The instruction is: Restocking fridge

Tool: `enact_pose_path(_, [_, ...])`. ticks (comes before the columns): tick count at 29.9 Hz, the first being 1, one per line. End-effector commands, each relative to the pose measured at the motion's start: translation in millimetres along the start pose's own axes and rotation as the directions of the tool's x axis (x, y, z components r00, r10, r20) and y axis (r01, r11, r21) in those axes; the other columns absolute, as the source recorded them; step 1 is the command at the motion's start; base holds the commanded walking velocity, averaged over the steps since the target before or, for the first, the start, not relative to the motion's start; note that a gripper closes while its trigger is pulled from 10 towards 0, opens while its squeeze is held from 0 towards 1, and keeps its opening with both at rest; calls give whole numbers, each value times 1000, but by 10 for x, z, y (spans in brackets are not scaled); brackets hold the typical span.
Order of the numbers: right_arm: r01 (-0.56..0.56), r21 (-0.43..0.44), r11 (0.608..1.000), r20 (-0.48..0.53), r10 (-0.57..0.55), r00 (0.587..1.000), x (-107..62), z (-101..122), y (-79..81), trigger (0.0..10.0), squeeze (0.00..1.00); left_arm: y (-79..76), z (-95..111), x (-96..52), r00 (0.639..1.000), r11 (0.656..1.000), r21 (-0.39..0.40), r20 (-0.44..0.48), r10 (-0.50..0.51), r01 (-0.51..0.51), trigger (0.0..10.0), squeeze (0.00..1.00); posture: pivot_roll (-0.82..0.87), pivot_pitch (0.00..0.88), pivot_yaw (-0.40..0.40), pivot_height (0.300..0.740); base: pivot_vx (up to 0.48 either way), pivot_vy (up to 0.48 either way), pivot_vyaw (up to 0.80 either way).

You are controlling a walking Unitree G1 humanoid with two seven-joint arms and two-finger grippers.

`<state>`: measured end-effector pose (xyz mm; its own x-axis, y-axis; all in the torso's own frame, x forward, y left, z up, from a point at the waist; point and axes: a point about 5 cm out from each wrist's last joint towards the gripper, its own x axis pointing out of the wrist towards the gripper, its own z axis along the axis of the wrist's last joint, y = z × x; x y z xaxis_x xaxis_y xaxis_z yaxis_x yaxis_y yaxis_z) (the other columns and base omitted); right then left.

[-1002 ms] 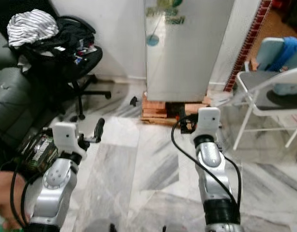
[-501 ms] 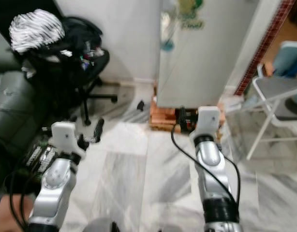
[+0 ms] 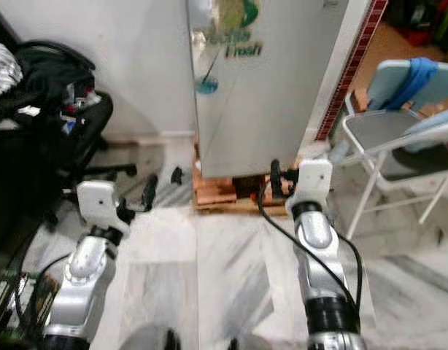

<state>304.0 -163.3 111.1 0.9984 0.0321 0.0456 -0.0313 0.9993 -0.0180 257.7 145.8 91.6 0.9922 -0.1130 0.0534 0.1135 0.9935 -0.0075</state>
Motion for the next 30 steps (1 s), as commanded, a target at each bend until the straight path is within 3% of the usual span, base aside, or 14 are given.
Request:
enact_pose_path(1, [16, -12, 1000, -11, -16, 1000, -24, -25, -49, 10000, 0, -10, 26, -1, 1000, 1000, 5, 15, -13, 13, 10000, 0, 35, 53, 33, 740, 352, 0, 0])
enact_pose_path(25, [16, -16, 1000, -8, -16, 1000, -15, -26, -52, 10000, 0, -7, 24, 28, 1000, 1000, 2, 20, -14, 14, 10000, 0, 32, 46, 31, 740, 331, 0, 0])
enact_pose_path(30, [34, -40, 999, -15, -35, 999, -73, -58, -137, 10000, 0, 52, 2, -17, 1000, 1000, 19, 10, -5, 5, 10000, 0, 31, 45, 28, 740, 315, 0, 0])
